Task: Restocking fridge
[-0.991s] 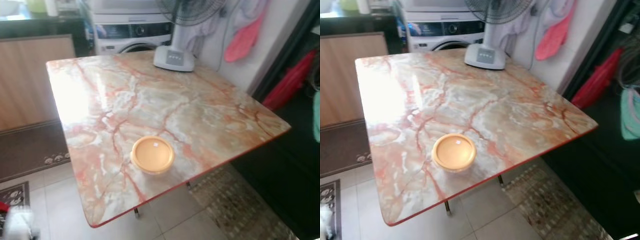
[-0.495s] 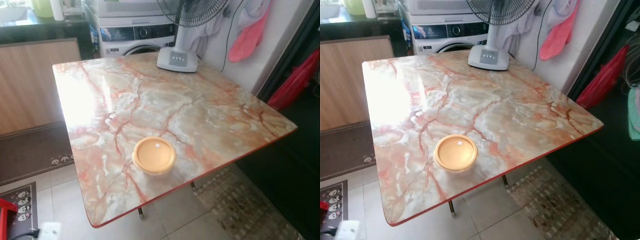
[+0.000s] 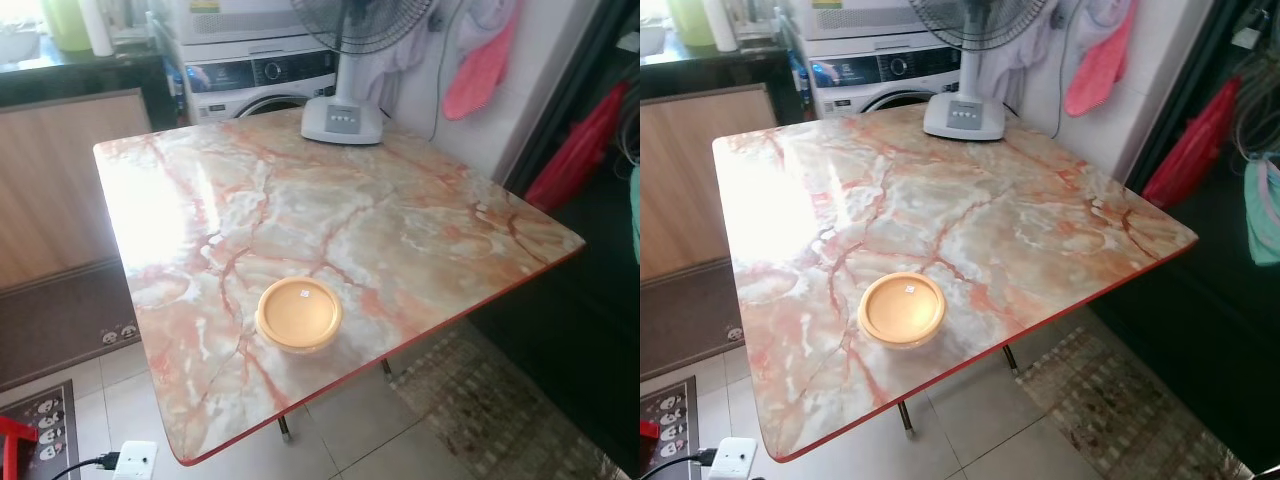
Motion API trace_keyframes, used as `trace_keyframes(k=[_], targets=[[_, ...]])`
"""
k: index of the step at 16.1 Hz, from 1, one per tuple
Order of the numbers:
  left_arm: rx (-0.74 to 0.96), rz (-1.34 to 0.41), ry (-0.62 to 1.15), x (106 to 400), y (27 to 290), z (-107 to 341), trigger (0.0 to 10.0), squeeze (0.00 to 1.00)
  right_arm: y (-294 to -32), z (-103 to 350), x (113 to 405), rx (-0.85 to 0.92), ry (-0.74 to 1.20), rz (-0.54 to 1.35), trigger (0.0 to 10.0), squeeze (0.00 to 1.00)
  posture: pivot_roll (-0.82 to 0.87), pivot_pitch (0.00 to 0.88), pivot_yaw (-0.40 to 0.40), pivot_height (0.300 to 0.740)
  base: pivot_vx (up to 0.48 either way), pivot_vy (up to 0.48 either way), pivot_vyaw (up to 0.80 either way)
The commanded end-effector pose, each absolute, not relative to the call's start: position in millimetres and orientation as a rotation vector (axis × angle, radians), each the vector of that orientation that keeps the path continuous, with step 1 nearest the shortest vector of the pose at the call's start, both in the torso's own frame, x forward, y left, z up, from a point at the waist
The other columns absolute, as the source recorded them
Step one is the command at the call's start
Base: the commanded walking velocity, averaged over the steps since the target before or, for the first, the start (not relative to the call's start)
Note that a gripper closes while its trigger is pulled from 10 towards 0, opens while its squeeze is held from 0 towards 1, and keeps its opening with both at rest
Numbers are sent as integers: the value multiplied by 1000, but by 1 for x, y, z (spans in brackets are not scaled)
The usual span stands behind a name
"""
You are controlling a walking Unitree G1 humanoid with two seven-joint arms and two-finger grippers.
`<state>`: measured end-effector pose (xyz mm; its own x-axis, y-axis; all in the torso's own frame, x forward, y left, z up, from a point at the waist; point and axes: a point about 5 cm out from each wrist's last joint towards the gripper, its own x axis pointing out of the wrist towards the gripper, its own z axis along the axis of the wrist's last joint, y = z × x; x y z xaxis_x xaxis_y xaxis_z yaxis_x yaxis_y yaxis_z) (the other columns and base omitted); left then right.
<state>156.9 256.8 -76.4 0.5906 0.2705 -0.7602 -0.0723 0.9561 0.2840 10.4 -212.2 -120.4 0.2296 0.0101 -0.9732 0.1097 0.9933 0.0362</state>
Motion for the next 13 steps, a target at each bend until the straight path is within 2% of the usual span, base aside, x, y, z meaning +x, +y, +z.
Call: trace_keyframes(k=[1,9,13], targets=[[244,206,948,152,259,-79,10000,0,-207,-121,6,128,1344,-80,10000,0,113,0,-15,740,0,0,0],[215,293,1003,134,271,-83,10000,0,-205,-122,4,127,1346,-70,10000,0,116,0,-21,740,0,0,0],[247,247,1053,119,267,-89,10000,0,-205,-122,2,120,1353,-65,10000,0,137,0,-18,740,0,0,0]])
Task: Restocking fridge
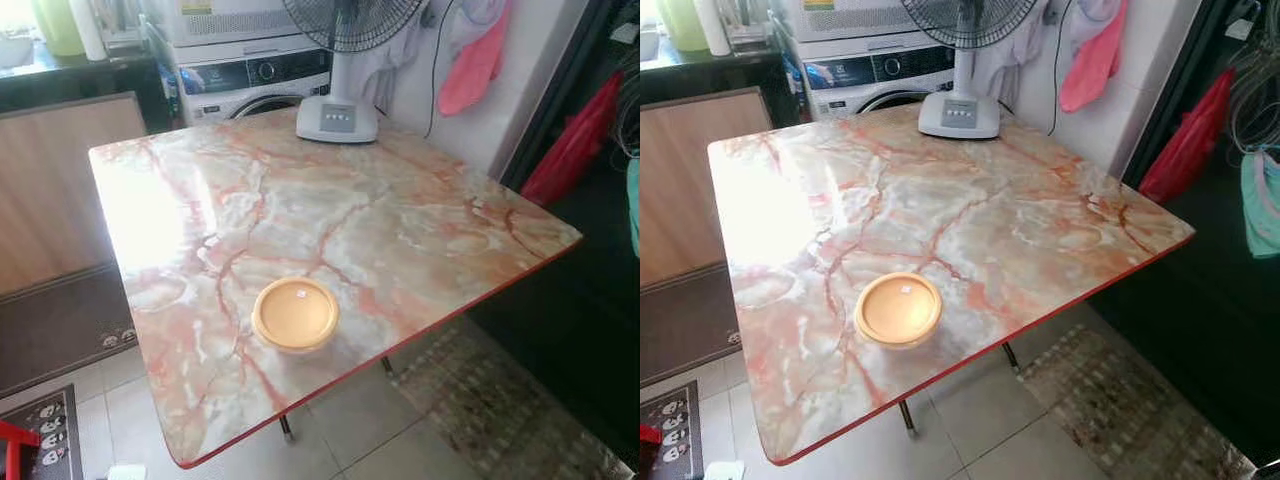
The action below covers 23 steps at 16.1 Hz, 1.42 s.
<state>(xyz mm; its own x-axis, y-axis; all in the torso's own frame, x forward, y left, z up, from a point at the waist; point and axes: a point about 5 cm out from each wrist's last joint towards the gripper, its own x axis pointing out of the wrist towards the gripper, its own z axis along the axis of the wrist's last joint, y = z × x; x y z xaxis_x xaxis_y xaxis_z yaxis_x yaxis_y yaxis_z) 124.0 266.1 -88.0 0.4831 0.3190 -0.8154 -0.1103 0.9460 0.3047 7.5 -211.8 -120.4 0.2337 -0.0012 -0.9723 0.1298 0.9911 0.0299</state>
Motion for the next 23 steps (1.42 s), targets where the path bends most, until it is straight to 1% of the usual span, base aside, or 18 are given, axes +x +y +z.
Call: trace_keyframes(k=[1,2,5,8,13,19,23], targets=[[237,257,1058,115,267,-90,10000,0,-205,-122,2,123,1353,-67,10000,0,140,0,-16,740,0,0,0],[206,282,1062,112,267,-92,10000,0,-206,-122,2,125,1351,-76,10000,0,145,0,-19,740,0,0,0],[209,261,1071,109,264,-93,10000,0,-207,-121,3,100,1339,-80,10000,0,136,0,-21,740,0,0,0],[216,238,1080,107,263,-94,10000,0,-207,-121,2,107,1340,-99,10000,0,110,0,-7,740,0,0,0],[228,212,1070,112,260,-94,10000,0,-206,-122,1,100,1349,-85,10000,0,108,0,-8,740,-48,0,0],[216,234,1105,97,270,-95,10000,0,-207,-121,1,80,1356,-64,10000,0,115,0,-20,740,-271,0,0],[225,225,1119,97,270,-95,10000,0,-208,-121,1,71,1352,-66,10000,0,110,0,-17,740,-282,0,0]])
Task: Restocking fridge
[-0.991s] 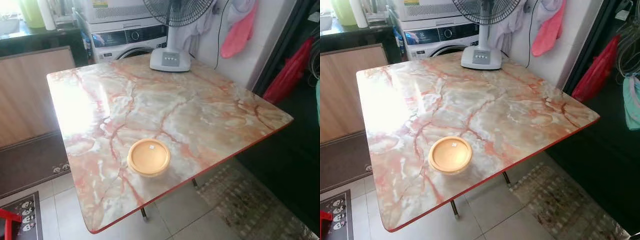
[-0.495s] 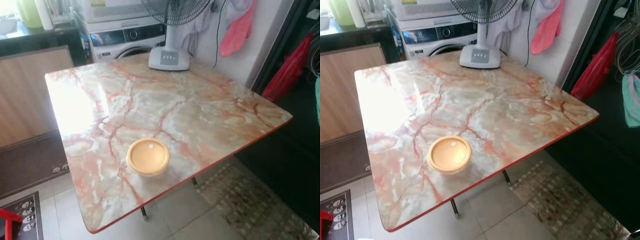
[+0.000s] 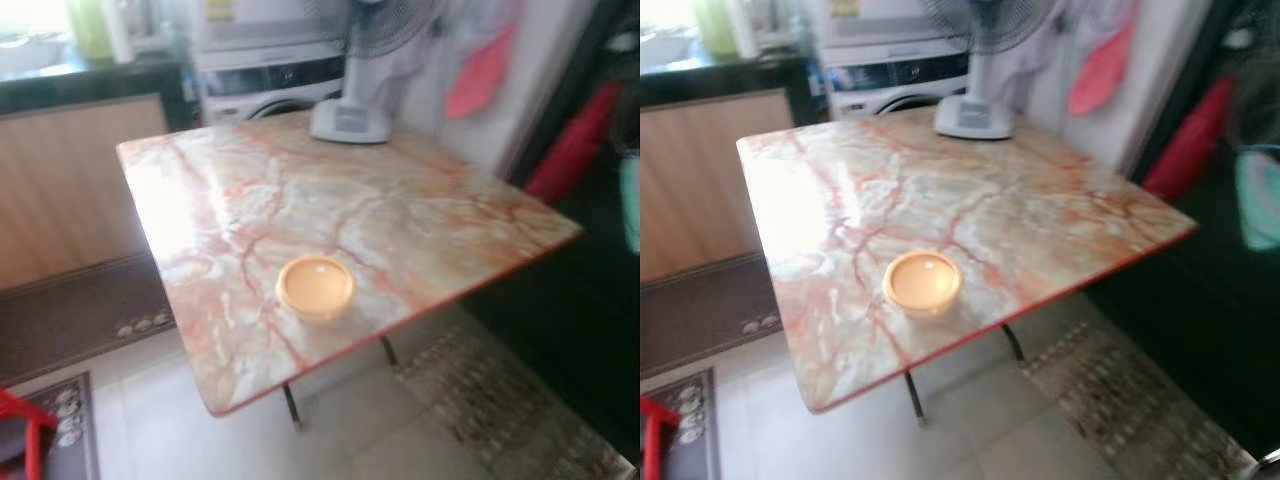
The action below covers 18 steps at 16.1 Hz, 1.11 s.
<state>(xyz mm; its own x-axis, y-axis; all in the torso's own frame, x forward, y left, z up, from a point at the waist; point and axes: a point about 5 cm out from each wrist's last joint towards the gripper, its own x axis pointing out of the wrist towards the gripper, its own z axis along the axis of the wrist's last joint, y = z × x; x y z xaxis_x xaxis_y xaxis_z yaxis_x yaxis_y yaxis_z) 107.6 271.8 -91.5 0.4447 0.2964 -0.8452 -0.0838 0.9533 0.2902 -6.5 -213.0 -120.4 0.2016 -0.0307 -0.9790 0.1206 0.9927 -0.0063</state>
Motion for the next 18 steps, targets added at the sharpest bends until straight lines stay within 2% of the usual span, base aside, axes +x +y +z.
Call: trace_keyframes(k=[1,18], targets=[[233,221,1117,99,269,-95,10000,0,-208,-121,1,72,1352,-68,10000,0,110,0,-17,740,-277,0,0],[228,239,1120,104,262,-96,10000,0,-208,-121,4,74,1348,-64,10000,0,129,0,-34,740,0,0,0]])
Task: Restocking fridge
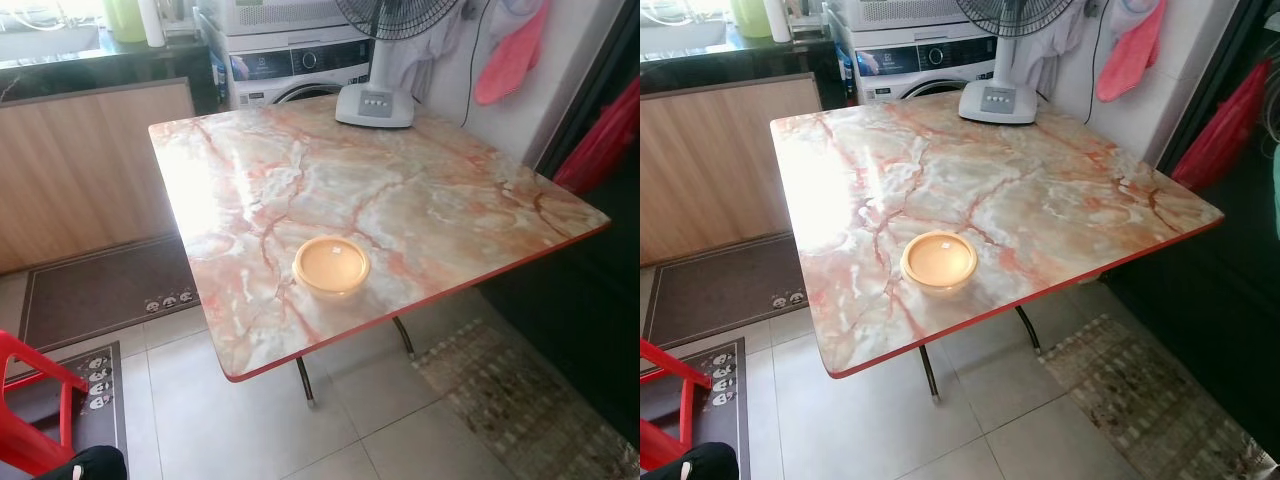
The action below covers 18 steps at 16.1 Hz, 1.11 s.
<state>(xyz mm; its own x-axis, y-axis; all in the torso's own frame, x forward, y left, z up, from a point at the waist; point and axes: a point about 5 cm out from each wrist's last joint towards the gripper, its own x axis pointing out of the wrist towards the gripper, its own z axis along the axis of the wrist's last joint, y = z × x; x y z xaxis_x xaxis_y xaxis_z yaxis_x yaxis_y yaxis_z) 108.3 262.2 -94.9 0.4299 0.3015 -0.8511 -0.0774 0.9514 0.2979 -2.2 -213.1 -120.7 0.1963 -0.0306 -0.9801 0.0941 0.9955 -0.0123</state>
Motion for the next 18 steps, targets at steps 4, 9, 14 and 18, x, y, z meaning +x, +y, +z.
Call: trace_keyframes(k=[4,9,14,18], targets=[[225,245,1120,104,262,-96,10000,0,-207,-121,4,78,1348,-63,10000,0,130,0,-34,740,0,0,0],[204,251,1116,102,260,-97,10000,0,-207,-121,5,78,1340,-65,10000,0,129,0,-36,740,0,0,0],[195,260,1116,101,260,-98,10000,0,-208,-121,6,60,1344,-52,10000,0,129,0,-39,740,-209,0,0],[183,271,1118,101,259,-98,10000,0,-209,-121,6,56,1339,-57,10000,0,128,0,-40,740,-324,0,0]])
